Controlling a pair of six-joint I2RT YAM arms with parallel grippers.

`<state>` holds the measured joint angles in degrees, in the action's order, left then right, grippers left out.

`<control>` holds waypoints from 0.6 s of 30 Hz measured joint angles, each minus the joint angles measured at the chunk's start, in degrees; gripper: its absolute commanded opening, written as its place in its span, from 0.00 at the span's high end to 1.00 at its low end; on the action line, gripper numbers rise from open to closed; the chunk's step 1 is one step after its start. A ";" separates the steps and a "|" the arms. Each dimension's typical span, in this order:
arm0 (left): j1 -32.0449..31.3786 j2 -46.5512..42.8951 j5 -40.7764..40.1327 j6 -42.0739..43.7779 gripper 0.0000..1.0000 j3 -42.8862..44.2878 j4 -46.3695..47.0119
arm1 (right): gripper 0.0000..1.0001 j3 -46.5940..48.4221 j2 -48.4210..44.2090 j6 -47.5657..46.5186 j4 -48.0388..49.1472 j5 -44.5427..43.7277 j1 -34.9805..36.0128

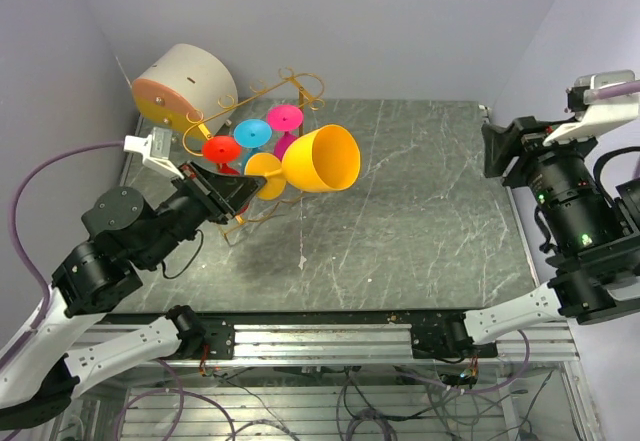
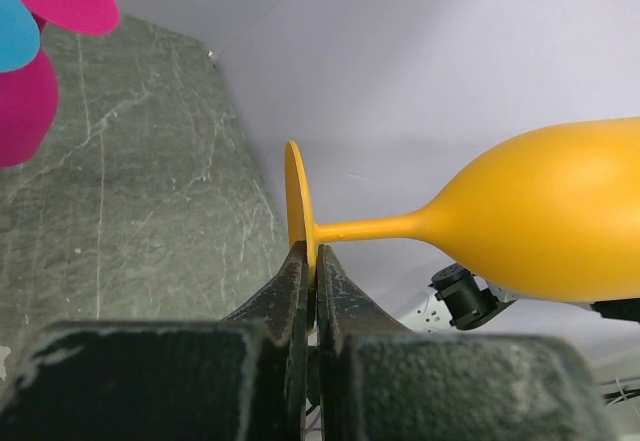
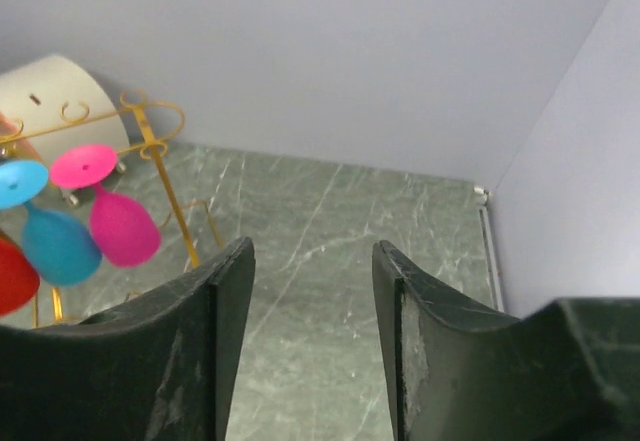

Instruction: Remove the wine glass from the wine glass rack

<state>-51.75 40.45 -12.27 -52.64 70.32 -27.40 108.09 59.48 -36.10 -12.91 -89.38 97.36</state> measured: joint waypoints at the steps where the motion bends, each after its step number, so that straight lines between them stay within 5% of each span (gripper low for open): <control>1: 0.00 -0.07 0.00 0.24 0.93 0.52 -0.37 | 0.46 -2.86 -0.39 -7.34 9.05 0.11 0.00; 3: 0.00 -0.44 -0.09 0.87 0.93 1.66 -1.38 | 0.46 -6.12 0.42 -21.42 26.18 1.07 0.00; 5: 0.00 -1.22 -0.42 1.40 0.93 2.34 -2.34 | 0.54 -5.66 1.81 -26.86 31.95 1.92 0.00; 13: 0.00 -4.09 -1.86 2.56 0.93 3.02 -5.42 | 0.70 -7.56 -1.53 -35.93 41.55 4.24 0.00; 16: 0.00 -4.07 -1.97 2.95 0.93 3.06 -5.73 | 0.90 -7.50 -5.62 -36.24 41.99 4.09 0.00; 18: 0.00 -4.00 -2.01 3.17 0.93 3.17 -6.10 | 0.84 -6.14 -7.93 -38.40 45.27 3.89 0.00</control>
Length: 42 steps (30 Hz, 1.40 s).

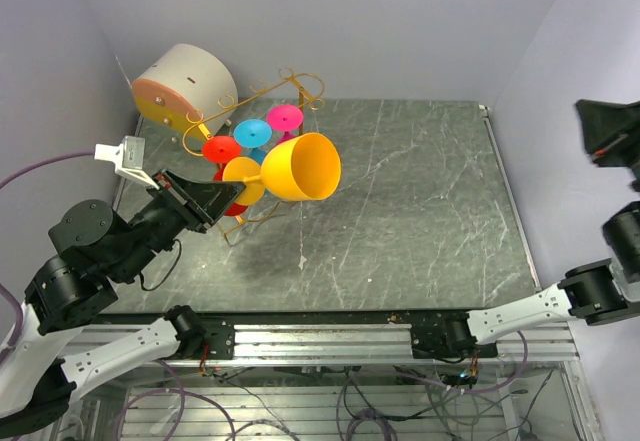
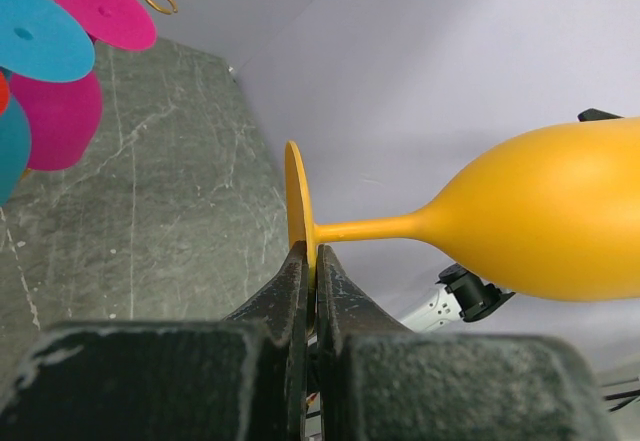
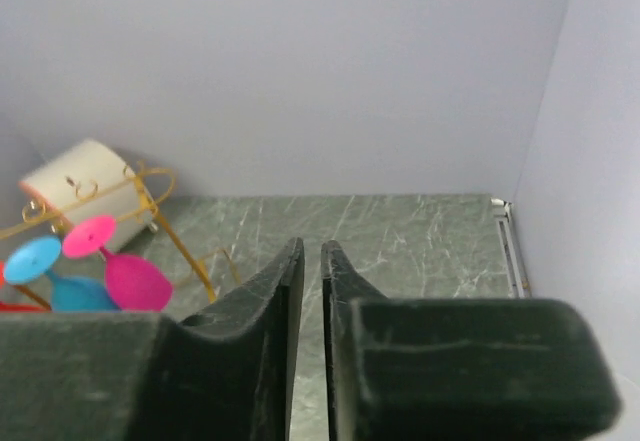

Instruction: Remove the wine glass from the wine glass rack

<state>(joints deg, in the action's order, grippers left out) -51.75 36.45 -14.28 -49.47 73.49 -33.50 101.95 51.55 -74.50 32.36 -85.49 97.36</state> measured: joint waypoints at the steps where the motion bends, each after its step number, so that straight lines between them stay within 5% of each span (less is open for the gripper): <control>1: 0.00 0.04 -0.02 0.04 0.93 0.11 -0.24 | 0.84 0.92 -0.57 -1.68 2.05 0.11 0.00; 8: 0.00 0.74 -1.05 1.20 0.93 2.47 -2.49 | 0.81 16.59 5.31 -30.12 34.32 7.17 0.00; 14: 0.00 0.74 -2.32 2.01 0.93 4.00 -3.43 | 0.82 20.37 8.92 -40.57 51.80 23.58 0.00; 21: 0.00 0.79 -3.34 2.80 0.93 4.66 -4.68 | 0.84 21.27 6.93 -42.99 54.53 41.62 0.00; 28: 0.00 1.42 -3.69 3.87 0.93 4.68 -5.22 | 0.85 24.13 9.18 -42.99 54.64 50.40 0.00; 42: 0.00 5.42 -3.63 8.07 0.93 6.49 -5.05 | 0.85 24.35 22.43 -42.99 54.69 41.07 0.00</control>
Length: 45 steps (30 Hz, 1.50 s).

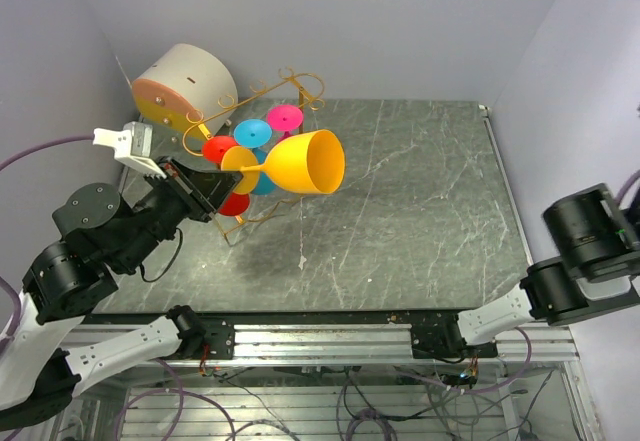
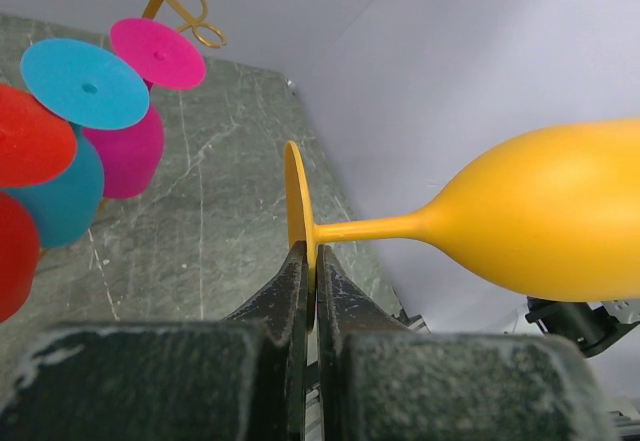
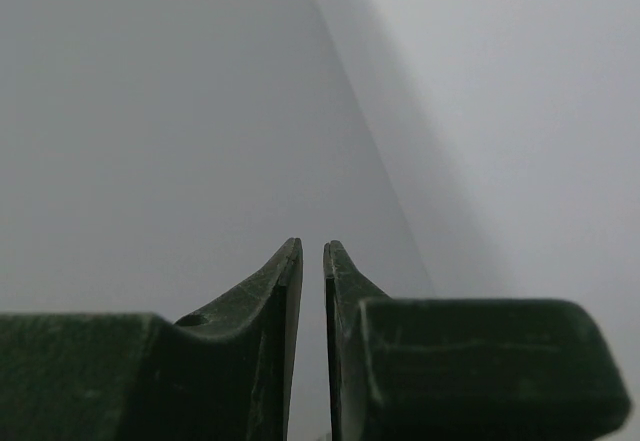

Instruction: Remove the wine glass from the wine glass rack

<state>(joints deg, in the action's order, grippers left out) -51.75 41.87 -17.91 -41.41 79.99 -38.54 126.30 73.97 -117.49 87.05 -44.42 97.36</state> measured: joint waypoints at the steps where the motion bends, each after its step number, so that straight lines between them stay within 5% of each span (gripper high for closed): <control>1: 0.00 -0.02 0.00 0.17 0.93 0.22 0.07 | 0.85 -0.20 1.07 0.00 0.00 -0.50 0.00; 15: 0.00 -0.20 0.24 0.66 0.93 1.09 0.59 | 0.81 -24.39 -1.57 0.00 0.26 -19.52 0.00; 21: 0.00 -0.90 0.57 0.46 0.93 1.29 0.55 | 0.66 -35.45 -1.29 2.49 0.37 -26.77 0.00; 25: 0.00 -1.88 0.57 0.44 0.93 1.29 0.55 | 0.64 -46.62 -2.73 19.82 -8.22 -34.64 0.00; 29: 0.00 -2.36 0.57 0.46 0.93 1.29 0.39 | 0.75 -47.63 -6.51 62.55 -49.94 -40.57 0.00; 31: 0.00 -2.54 0.50 0.46 0.93 1.29 -0.28 | 0.80 -49.31 -9.22 72.11 -57.59 -41.35 0.00; 36: 0.00 -4.33 -0.35 0.44 0.93 1.40 -2.14 | 1.00 -64.67 -17.33 74.75 -51.84 -44.11 0.00; 45: 0.00 -8.26 -2.08 -0.63 0.93 2.14 -4.90 | 1.00 -70.79 -16.35 73.92 -48.09 -45.07 -0.15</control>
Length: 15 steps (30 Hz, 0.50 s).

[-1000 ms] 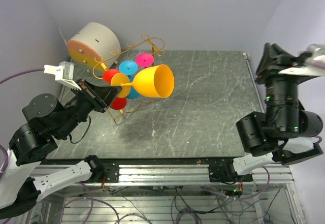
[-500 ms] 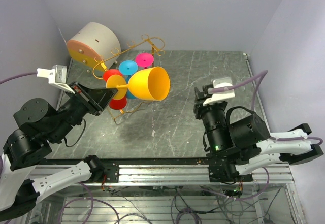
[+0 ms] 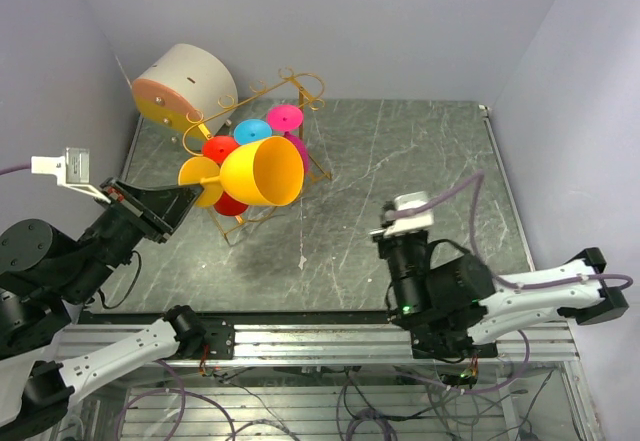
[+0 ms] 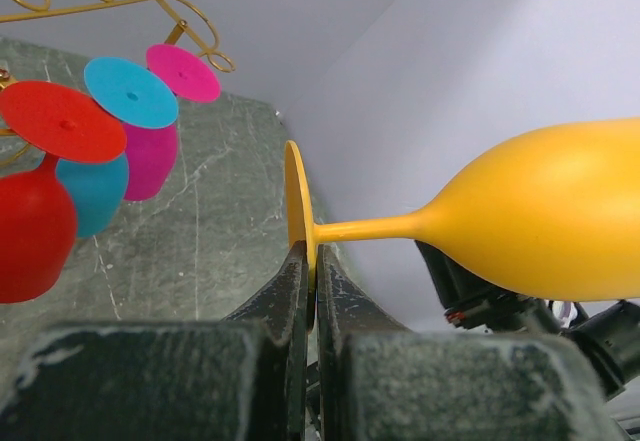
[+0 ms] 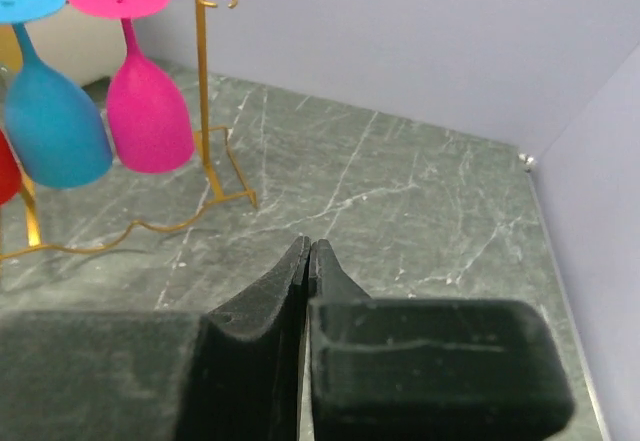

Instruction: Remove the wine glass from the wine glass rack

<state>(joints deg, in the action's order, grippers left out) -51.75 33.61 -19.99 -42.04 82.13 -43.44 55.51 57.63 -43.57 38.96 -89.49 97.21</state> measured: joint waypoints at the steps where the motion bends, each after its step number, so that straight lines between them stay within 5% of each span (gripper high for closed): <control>1: 0.00 -0.15 -0.13 -0.24 0.93 0.00 -0.17 | 0.99 -0.63 1.40 -1.77 1.92 0.02 -0.15; 5: 0.00 -0.66 -0.50 -0.44 0.93 0.00 -1.07 | 0.95 -5.42 9.97 -16.70 18.67 0.28 -4.20; 10: 0.00 -1.31 -1.14 -0.46 0.93 0.00 -2.19 | 0.91 -6.03 20.09 -40.89 39.69 -0.11 -21.73; 15: 0.00 -1.55 -1.73 -0.44 0.93 0.00 -2.51 | 0.89 2.69 25.75 -53.35 48.17 -0.26 -36.02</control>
<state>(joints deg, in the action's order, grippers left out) -51.75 32.05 -21.71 -42.48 82.13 -45.95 58.19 83.37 -96.92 87.13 -89.76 61.19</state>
